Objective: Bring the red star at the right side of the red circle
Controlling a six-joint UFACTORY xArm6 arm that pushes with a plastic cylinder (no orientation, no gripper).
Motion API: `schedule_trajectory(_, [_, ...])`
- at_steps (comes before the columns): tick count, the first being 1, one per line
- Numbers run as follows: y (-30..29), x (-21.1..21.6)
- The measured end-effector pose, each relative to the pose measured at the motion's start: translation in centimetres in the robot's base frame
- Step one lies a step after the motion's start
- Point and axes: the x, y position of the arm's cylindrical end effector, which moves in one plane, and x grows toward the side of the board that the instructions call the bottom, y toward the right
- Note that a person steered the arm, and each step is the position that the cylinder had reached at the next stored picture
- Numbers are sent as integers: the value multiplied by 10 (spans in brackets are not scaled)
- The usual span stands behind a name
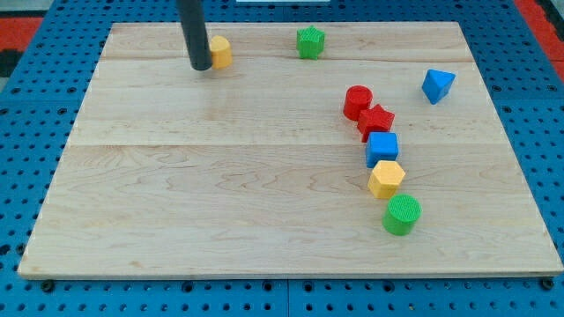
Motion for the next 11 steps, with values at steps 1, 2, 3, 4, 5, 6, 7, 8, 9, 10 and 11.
schedule_trajectory(1, [5, -18])
schedule_trajectory(2, [-4, 23])
schedule_trajectory(3, [34, 130])
schedule_trajectory(4, [100, 207])
schedule_trajectory(5, [131, 170])
schedule_trajectory(6, [182, 153])
schedule_trajectory(7, [221, 157])
schedule_trajectory(8, [251, 158])
schedule_trajectory(9, [264, 154])
schedule_trajectory(10, [280, 138])
schedule_trajectory(11, [244, 101])
